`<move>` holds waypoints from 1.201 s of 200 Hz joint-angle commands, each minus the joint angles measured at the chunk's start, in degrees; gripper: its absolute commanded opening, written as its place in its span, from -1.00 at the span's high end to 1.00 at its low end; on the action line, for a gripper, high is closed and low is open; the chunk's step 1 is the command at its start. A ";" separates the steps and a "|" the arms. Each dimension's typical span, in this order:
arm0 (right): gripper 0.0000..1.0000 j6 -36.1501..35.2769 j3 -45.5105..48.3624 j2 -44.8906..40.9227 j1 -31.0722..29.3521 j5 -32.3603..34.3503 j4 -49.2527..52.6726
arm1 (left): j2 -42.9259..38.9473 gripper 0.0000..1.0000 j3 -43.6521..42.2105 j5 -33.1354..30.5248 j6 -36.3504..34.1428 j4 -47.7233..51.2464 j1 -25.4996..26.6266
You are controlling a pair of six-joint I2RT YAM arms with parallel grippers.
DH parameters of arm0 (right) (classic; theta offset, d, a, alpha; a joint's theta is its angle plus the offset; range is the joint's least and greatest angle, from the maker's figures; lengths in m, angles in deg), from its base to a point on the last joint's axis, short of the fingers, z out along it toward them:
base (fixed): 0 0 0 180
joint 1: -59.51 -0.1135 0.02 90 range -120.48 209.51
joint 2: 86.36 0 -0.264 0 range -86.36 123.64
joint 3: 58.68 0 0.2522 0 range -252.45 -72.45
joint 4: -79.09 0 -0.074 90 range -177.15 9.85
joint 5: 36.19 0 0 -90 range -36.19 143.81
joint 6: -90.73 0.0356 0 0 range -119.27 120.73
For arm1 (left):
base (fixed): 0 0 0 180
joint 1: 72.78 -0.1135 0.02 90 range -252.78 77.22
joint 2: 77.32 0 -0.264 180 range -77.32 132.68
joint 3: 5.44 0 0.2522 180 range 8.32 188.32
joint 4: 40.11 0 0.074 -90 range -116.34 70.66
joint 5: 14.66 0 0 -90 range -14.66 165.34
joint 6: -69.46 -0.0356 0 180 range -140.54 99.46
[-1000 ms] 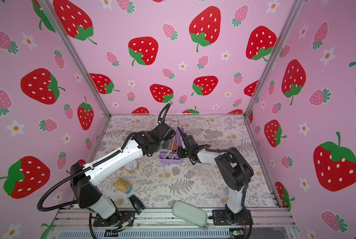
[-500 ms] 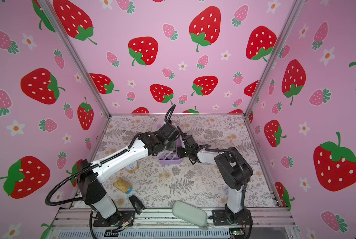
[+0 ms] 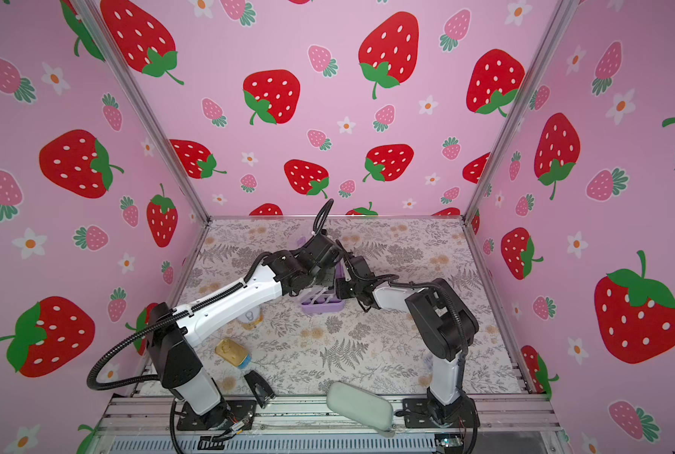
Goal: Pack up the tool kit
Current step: 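Lower the clear tray into the purple box while the right gripper holds the box, then open the left gripper to release the tray while the right releases the rim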
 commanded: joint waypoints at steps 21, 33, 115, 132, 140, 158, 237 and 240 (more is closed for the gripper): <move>0.06 -2.62 0.89 3.04 -0.97 -0.48 3.94 | -3.27 0.70 0.57 -2.71 -0.09 0.33 0.10; 0.06 -2.64 0.89 2.91 -1.02 -0.47 3.97 | -3.49 0.70 0.43 -2.41 0.02 0.10 0.11; 0.04 -2.61 1.07 2.02 -1.02 -0.33 4.23 | -10.84 0.37 -3.07 -2.85 -0.91 -4.12 -0.02; 0.03 -2.76 0.98 1.19 -1.02 -0.03 4.50 | -13.67 0.32 -5.32 -6.55 -1.59 -5.34 -0.10; 0.02 -2.78 0.89 0.83 -1.00 0.30 4.73 | -14.80 0.29 -6.34 -8.02 -2.01 -5.80 -0.40; 0.00 -2.87 0.82 -0.26 -0.93 0.51 5.08 | -16.03 0.24 -9.03 -10.05 -2.54 -6.91 -2.28; -0.02 -2.95 0.27 -4.87 -0.80 -0.09 6.59 | -10.74 0.41 -13.42 -2.18 0.63 -9.42 -12.05; -0.02 -3.11 0.08 -5.15 -0.84 -0.31 6.83 | -10.31 0.42 -13.16 -2.02 0.51 -9.29 -12.04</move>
